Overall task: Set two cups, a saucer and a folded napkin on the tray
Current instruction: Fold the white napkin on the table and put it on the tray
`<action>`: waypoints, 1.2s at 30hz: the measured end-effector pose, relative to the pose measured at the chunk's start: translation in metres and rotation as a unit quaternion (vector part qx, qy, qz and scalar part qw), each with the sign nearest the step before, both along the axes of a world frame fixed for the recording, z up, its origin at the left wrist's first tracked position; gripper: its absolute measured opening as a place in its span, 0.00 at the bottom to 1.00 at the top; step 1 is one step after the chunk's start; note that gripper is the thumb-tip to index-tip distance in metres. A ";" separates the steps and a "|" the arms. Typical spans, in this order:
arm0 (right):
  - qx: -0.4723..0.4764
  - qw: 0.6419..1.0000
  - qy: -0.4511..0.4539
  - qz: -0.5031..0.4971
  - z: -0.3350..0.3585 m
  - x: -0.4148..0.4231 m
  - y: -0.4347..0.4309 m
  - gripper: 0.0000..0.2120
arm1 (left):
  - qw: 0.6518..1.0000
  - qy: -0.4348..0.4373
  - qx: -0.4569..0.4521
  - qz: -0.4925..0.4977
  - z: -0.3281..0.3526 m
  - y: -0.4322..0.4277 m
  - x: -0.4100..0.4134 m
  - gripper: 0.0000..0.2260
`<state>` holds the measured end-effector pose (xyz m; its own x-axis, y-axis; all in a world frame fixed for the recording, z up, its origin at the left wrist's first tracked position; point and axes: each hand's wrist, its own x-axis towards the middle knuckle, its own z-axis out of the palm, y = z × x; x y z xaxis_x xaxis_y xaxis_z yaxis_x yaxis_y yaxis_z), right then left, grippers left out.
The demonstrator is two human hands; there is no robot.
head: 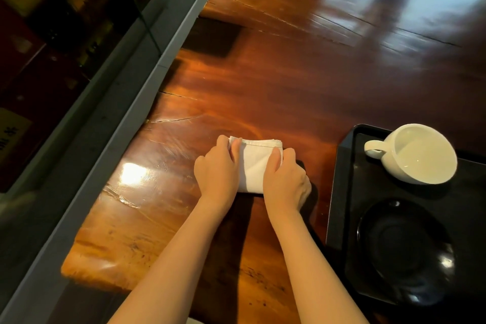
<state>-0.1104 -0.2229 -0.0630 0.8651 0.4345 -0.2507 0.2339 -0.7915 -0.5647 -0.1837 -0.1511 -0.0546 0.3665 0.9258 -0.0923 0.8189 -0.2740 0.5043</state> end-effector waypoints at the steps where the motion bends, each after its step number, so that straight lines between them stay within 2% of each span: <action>1: 0.007 1.000 0.004 -0.012 0.001 0.000 0.001 0.16 | 1.000 0.005 0.001 -0.007 0.000 0.000 0.000 0.13; 3: 0.008 1.000 0.000 -0.028 0.004 0.000 0.001 0.15 | 1.000 0.004 -0.007 -0.012 -0.001 0.000 0.000 0.13; 7: 0.007 0.999 -0.046 0.017 0.009 0.004 -0.002 0.21 | 0.999 -0.038 -0.012 -0.022 -0.008 0.001 -0.003 0.16; 11: 0.041 0.997 -0.060 0.027 -0.001 0.008 -0.002 0.12 | 0.998 -0.059 0.004 -0.037 -0.011 0.001 -0.005 0.13; 14: 0.044 0.996 -0.077 0.008 -0.007 0.009 0.000 0.10 | 1.000 -0.023 0.009 -0.015 -0.010 0.000 0.000 0.17; 19: 0.047 0.994 -0.094 -0.007 -0.015 0.012 0.005 0.09 | 0.994 0.044 0.098 0.024 -0.026 0.003 0.004 0.22; 24: 0.082 0.987 -0.136 -0.015 -0.020 0.016 0.013 0.12 | 0.989 0.056 0.130 0.038 -0.033 0.005 0.006 0.19; 31: 0.095 0.988 -0.115 -0.041 -0.020 0.018 0.016 0.12 | 0.987 0.090 0.119 0.060 -0.037 0.005 0.006 0.16; 36: 0.115 0.984 -0.135 0.010 -0.023 0.020 0.017 0.07 | 0.986 0.103 0.116 0.062 -0.038 0.005 0.009 0.13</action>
<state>-0.0901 -0.2056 -0.0857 0.8770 0.4711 0.0944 0.4149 -0.6433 -0.6434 -0.1745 -0.1460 -0.0922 0.2447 0.9673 0.0674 0.9320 -0.2538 0.2589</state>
